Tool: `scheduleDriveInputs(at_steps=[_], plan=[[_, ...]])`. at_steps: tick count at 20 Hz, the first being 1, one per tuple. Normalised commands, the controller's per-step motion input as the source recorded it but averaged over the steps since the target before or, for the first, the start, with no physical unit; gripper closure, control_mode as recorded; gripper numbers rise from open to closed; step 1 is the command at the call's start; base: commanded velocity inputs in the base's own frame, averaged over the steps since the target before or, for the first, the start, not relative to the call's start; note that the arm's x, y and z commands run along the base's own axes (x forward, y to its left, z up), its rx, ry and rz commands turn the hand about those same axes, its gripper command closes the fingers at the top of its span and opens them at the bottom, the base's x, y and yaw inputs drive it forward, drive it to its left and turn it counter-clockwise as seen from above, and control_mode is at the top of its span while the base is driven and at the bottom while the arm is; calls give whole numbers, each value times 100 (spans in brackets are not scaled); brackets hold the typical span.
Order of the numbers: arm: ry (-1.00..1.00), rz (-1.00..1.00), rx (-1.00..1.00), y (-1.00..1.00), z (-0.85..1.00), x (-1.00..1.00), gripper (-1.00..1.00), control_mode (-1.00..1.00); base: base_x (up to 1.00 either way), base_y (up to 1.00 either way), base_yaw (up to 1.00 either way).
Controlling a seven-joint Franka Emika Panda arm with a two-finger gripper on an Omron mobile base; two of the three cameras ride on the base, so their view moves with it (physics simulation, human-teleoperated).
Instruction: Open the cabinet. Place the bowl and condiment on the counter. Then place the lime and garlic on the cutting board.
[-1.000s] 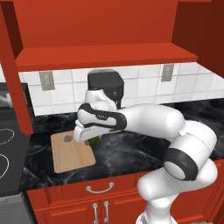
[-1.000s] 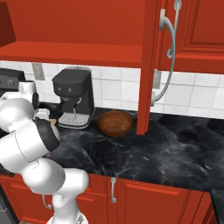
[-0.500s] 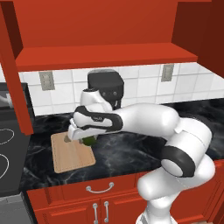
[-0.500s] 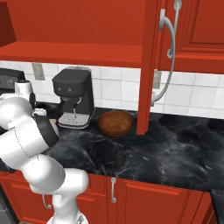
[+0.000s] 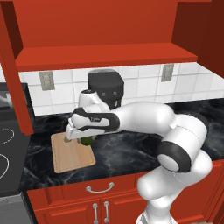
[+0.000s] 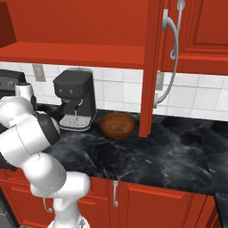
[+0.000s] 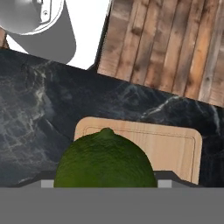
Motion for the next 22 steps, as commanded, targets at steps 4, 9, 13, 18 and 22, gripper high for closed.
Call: scheduleDriveInputs(at_steps=[4,9,13,18,22], plan=[[0,-8,0,4,-21,11,100,-100,0,0,0],[-4,-8,0,11,-4,8,100,-100,0,0,0],[-3,-7,0,13,0,6,100,-100,0,0,0],[-1,-8,0,15,0,1,100,-100,0,0,0],[0,-7,0,16,0,5,100,-100,0,0,0]])
